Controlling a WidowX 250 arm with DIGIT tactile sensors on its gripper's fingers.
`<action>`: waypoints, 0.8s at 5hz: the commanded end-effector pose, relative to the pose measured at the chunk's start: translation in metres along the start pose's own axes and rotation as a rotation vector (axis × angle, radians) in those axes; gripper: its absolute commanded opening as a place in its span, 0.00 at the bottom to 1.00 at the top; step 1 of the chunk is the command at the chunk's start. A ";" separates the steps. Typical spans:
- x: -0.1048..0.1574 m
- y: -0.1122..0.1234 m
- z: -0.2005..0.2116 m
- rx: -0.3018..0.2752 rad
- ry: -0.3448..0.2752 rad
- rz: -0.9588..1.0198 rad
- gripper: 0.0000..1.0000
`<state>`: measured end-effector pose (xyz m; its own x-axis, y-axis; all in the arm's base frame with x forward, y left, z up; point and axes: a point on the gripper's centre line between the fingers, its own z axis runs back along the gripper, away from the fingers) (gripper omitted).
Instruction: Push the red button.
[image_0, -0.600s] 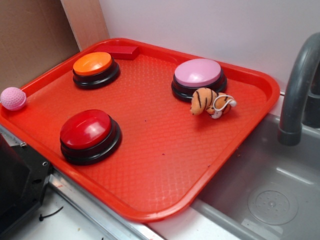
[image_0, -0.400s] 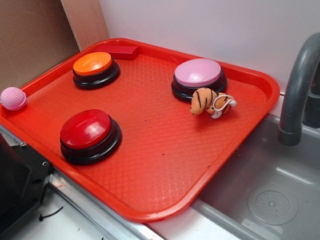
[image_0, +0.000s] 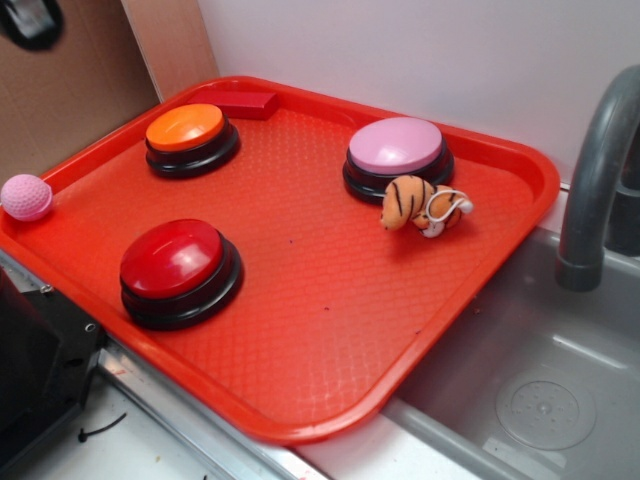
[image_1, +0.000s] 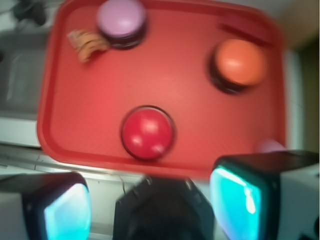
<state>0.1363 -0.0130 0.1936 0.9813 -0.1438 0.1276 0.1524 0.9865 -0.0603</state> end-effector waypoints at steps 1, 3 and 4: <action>0.011 -0.020 -0.065 0.064 0.063 -0.197 1.00; 0.018 -0.025 -0.101 0.057 0.116 -0.272 1.00; 0.012 -0.023 -0.117 0.056 0.131 -0.274 1.00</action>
<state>0.1566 -0.0458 0.0771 0.9150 -0.4029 -0.0197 0.4031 0.9151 0.0098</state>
